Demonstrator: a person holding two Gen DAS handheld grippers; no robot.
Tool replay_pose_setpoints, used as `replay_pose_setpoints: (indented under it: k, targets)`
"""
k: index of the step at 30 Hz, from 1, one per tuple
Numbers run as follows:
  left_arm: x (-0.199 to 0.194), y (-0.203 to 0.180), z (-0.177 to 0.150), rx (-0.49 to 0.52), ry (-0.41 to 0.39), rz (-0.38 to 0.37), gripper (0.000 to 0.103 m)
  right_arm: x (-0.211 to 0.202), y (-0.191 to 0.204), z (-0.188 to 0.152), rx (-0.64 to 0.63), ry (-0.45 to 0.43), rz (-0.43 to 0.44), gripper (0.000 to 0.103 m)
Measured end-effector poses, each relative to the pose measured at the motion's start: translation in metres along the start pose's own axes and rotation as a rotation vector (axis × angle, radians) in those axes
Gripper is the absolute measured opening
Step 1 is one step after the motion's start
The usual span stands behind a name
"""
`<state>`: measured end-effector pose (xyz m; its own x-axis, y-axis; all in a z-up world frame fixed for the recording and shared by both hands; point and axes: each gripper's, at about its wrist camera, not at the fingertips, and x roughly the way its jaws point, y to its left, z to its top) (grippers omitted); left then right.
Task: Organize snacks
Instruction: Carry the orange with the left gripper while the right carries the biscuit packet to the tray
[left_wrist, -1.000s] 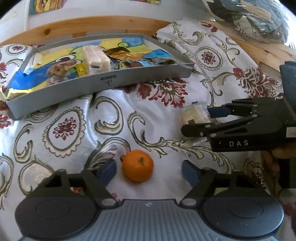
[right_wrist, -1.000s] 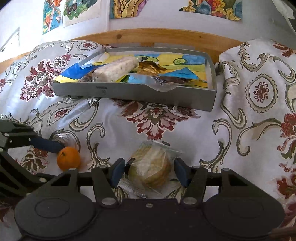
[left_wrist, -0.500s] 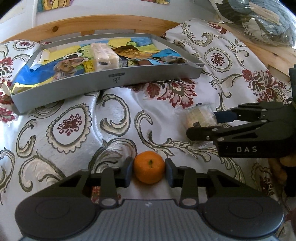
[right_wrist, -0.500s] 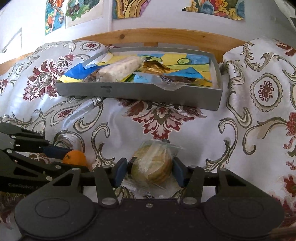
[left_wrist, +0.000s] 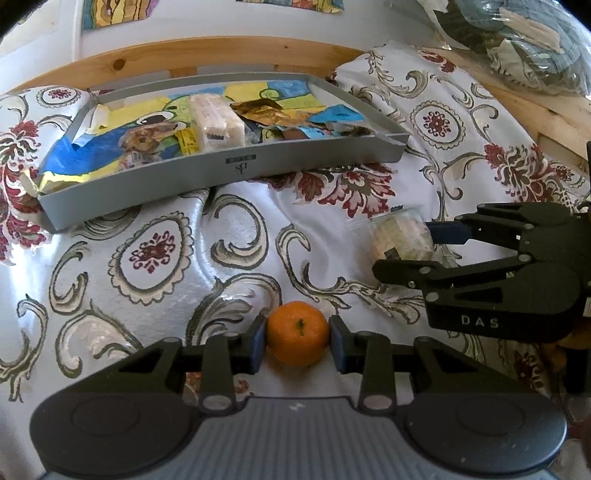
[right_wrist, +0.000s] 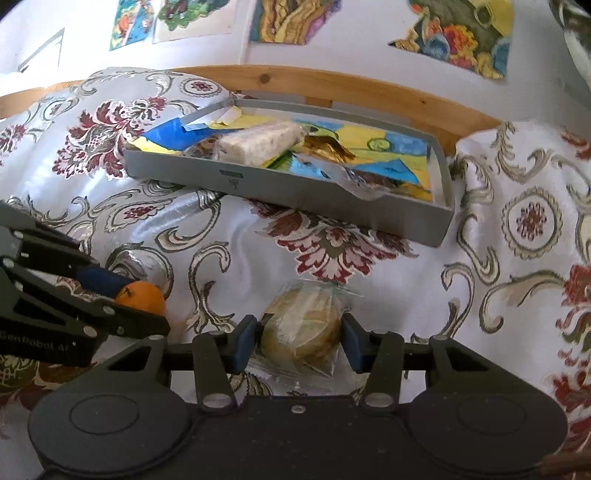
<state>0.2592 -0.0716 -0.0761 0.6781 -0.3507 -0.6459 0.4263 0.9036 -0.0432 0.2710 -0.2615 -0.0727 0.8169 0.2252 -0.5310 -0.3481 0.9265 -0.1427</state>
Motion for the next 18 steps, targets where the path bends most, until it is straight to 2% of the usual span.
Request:
replay_pose_setpoints:
  k: [9, 18]
  targets:
    - [-0.021, 0.014, 0.01, -0.028, -0.059, 0.024, 0.039, -0.013, 0.019, 0.004, -0.069, -0.074, 0.027, 0.05]
    - [-0.04, 0.056, 0.032, -0.096, -0.186, 0.117, 0.039, -0.019, 0.046, 0.013, -0.142, -0.177, 0.041, 0.05]
